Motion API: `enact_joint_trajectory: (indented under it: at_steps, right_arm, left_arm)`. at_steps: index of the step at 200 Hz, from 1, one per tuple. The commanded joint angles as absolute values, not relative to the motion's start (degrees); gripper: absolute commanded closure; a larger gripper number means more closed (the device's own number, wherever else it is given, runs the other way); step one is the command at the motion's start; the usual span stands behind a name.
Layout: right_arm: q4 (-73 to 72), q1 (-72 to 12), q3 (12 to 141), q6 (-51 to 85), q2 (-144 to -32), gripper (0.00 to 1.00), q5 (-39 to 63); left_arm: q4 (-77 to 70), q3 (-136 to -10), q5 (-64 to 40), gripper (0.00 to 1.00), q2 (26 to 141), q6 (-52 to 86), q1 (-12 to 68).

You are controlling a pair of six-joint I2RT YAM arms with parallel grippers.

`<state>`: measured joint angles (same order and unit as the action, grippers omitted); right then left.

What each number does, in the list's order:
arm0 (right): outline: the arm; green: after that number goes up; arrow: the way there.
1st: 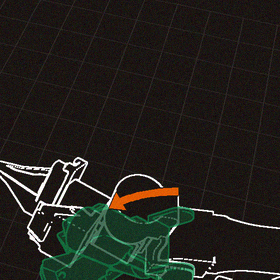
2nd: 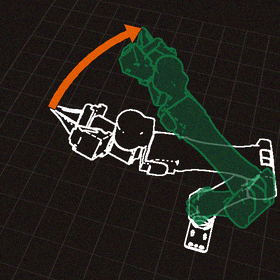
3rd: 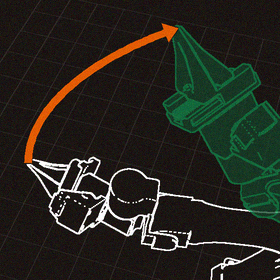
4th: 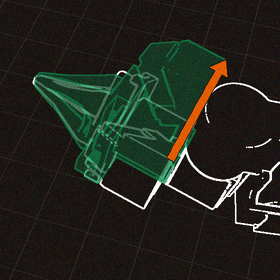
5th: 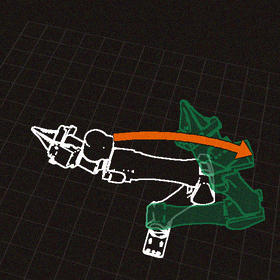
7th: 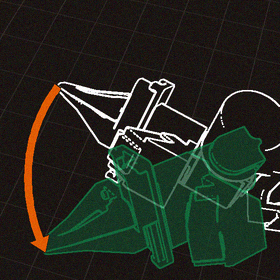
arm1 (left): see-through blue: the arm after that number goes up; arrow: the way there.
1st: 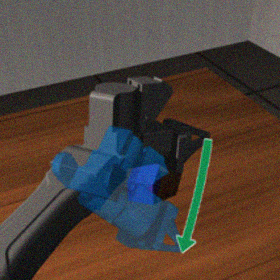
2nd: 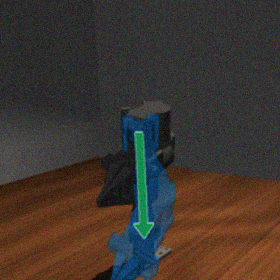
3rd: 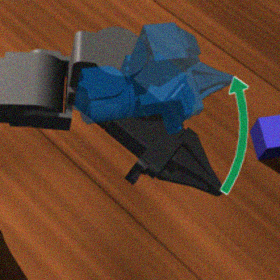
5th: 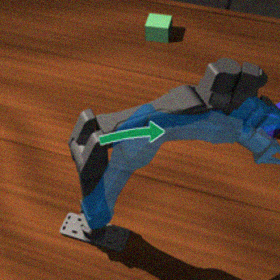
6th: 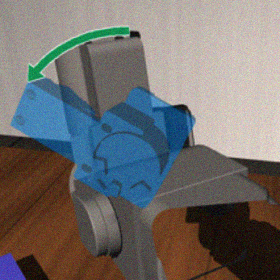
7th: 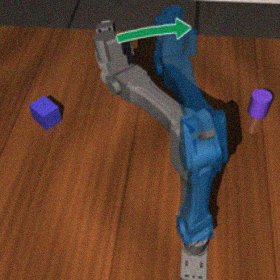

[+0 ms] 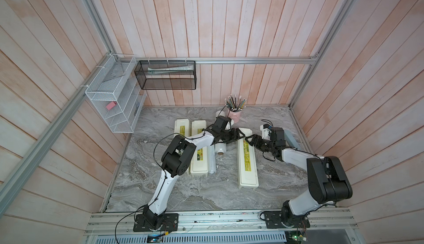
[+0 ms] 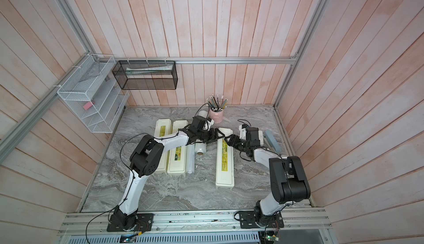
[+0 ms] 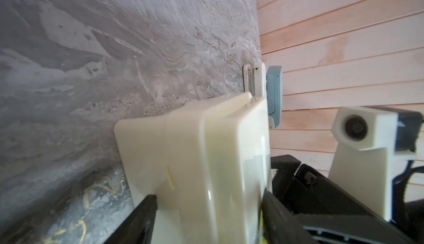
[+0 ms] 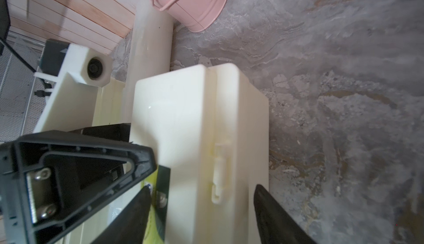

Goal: Put plastic wrap rolls into dispensers
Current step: Close the lid on the plastic wrap cutting box.

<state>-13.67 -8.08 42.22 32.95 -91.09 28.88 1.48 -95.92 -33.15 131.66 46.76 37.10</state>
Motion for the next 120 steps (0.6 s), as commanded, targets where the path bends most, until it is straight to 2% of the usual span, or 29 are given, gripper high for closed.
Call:
enact_joint_trajectory:
  at_steps: [1,27,45,56,71,98,120]
  right_arm:
    - [-13.2,-7.8,43.7,31.5,-93.6,0.29,30.2]
    - [-13.1,-7.8,45.3,30.7,-96.9,0.32,32.5]
    - [-11.8,-7.7,46.4,30.3,-97.8,0.32,32.2]
    - [-10.7,-7.8,46.7,30.0,-97.0,0.31,31.2]
    - [-6.8,-7.7,48.5,29.2,-95.0,0.24,28.1]
    - [2.1,-8.0,52.3,26.7,-89.5,0.14,20.3]
    - [8.5,-9.2,54.1,25.4,-85.0,0.13,14.4]
  left_arm:
    - [8.2,-95.7,-30.7,0.3,136.7,47.0,37.1]
    - [9.4,-96.5,-32.2,0.39,138.5,47.7,37.1]
    - [9.8,-96.3,-32.7,0.4,138.8,47.8,37.0]
    - [9.3,-95.8,-33.2,0.35,137.8,47.7,37.1]
    - [8.9,-95.1,-33.2,0.31,135.5,47.2,37.1]
    - [7.7,-94.5,-33.2,0.17,129.9,45.8,37.1]
    - [7.3,-93.9,-31.9,0.1,125.3,44.4,37.1]
